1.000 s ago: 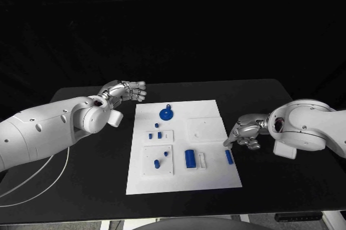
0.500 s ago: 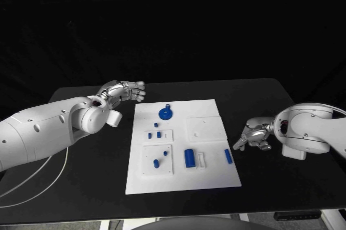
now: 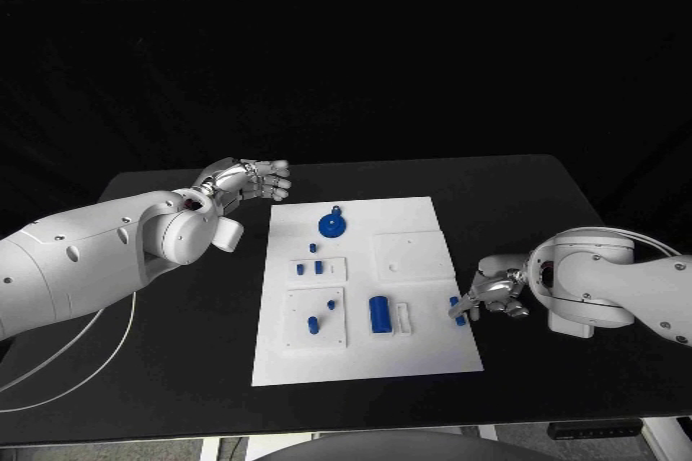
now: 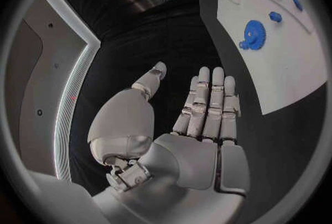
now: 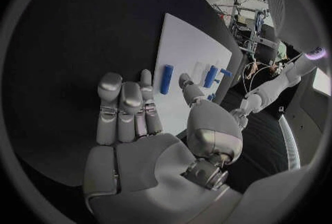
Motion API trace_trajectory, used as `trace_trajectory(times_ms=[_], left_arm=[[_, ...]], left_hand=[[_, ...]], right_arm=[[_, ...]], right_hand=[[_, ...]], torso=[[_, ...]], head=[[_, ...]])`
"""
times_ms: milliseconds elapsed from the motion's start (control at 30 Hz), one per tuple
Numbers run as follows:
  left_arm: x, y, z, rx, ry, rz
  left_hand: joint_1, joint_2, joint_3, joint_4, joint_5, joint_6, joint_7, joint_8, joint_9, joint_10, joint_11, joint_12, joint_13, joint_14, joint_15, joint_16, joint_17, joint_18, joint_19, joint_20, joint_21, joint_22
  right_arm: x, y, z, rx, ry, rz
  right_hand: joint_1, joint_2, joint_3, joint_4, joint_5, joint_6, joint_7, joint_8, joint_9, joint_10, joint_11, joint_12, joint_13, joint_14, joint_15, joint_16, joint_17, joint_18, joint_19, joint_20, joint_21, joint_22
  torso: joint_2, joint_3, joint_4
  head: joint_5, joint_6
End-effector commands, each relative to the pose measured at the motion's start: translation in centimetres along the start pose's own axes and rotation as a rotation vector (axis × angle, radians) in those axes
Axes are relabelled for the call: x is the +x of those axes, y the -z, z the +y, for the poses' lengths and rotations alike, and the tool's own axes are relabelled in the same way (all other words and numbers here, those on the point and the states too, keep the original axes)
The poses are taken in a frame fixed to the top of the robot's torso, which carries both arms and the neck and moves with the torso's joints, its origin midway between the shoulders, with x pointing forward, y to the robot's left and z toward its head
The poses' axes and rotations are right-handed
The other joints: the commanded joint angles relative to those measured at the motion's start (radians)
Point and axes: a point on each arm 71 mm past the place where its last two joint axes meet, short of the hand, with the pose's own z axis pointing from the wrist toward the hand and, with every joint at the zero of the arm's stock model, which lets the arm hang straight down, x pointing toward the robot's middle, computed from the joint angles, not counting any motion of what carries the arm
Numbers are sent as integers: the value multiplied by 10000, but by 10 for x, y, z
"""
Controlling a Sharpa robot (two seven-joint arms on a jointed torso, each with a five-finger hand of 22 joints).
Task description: Assemble the parts on the task board
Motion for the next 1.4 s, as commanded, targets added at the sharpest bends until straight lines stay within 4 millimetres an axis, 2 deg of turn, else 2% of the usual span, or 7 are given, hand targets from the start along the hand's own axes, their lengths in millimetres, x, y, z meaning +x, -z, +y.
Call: trace_trajectory(times_ms=[33, 200, 500, 667, 733, 1100, 1400], left_arm=[[3, 0, -1, 104, -7, 200], [2, 0, -1, 96, -11, 183], [1, 1, -1, 74, -11, 177], [1, 1, -1, 69, -17, 169], [0, 1, -1, 69, -18, 164], [0, 1, -1, 73, -24, 155], [0, 1, -1, 73, -24, 160]], left_hand=[[2, -13, 10, 27, 25, -48, -36, 61, -9, -23, -43, -6, -12, 80, -12, -38, 17, 64, 38, 2, -63, 18], [4, -12, 10, 27, 26, -48, -36, 62, -10, -22, -44, -6, -13, 80, -12, -42, 22, 62, 34, 3, -66, 20], [5, -5, 11, 30, 26, -47, -36, 63, -10, -20, -45, -5, -14, 81, -12, -49, 29, 59, 29, 3, -71, 24], [5, -1, 11, 33, 26, -47, -36, 64, -11, -19, -45, -5, -14, 82, -12, -53, 34, 58, 28, 3, -73, 26], [5, 2, 12, 34, 26, -47, -37, 65, -11, -19, -45, -4, -14, 83, -12, -54, 35, 57, 28, 3, -73, 27], [7, 9, 13, 37, 27, -47, -37, 66, -12, -15, -46, -3, -15, 87, -13, -60, 44, 55, 26, 2, -77, 31], [1, 11, 10, 44, 27, -47, -36, 68, -13, -14, -46, -3, -16, 88, -12, -67, 53, 53, 26, 2, -80, 36]], right_arm=[[3, -3, 3, 37, 353, -162], [4, -7, 7, 130, 634, -436], [7, -12, 7, 214, 633, -453], [8, -14, 6, 266, 678, -399], [8, -14, 6, 266, 711, -335], [8, -14, -6, 505, 297, 4], [-1, -8, -31, 906, -629, 42]], right_hand=[[19, 64, -111, 14, -9, -67, -20, -71, -48, -57, -30, -55, 15, -63, -15, -43, 11, 551, -63, -43, -64, 71], [160, 134, -261, 9, -7, -59, -28, -68, -41, -53, -39, -59, 19, -64, -24, -47, 15, 551, -69, -68, -73, 71], [1228, 789, 367, 60, -9, 24, -34, -36, -31, 28, -44, -50, 21, -19, -25, -53, 10, 550, 32, -52, -53, 62], [2375, 223, 2755, 464, 2, 125, -4, -26, -59, 113, -19, -70, 9, 36, 11, -80, -17, 535, 151, 120, -59, 31], [2455, 192, 3113, 487, -13, 138, -6, -21, -59, 127, -8, -67, 14, 51, 20, -76, -18, 549, 177, 157, -32, 46], [2588, 371, 3955, 496, -1, 241, -11, 29, -51, 196, -10, -67, 15, 81, 40, -81, -37, 551, 184, 277, 24, 90], [2367, 268, 4037, 579, 2, 268, 0, 33, -68, 220, 4, -74, 13, 100, 58, -83, -51, 551, 196, 341, 61, 111]], torso=[[-5, 0, -4], [-1, 0, 7], [-2, -4, 7], [-4, -2, 6], [-7, -4, 4], [-7, 1, 5], [-6, -2, 8]], head=[[3, -3], [3, -14], [4, -38], [6, -46], [1, -53], [-6, -29], [11, -30]])
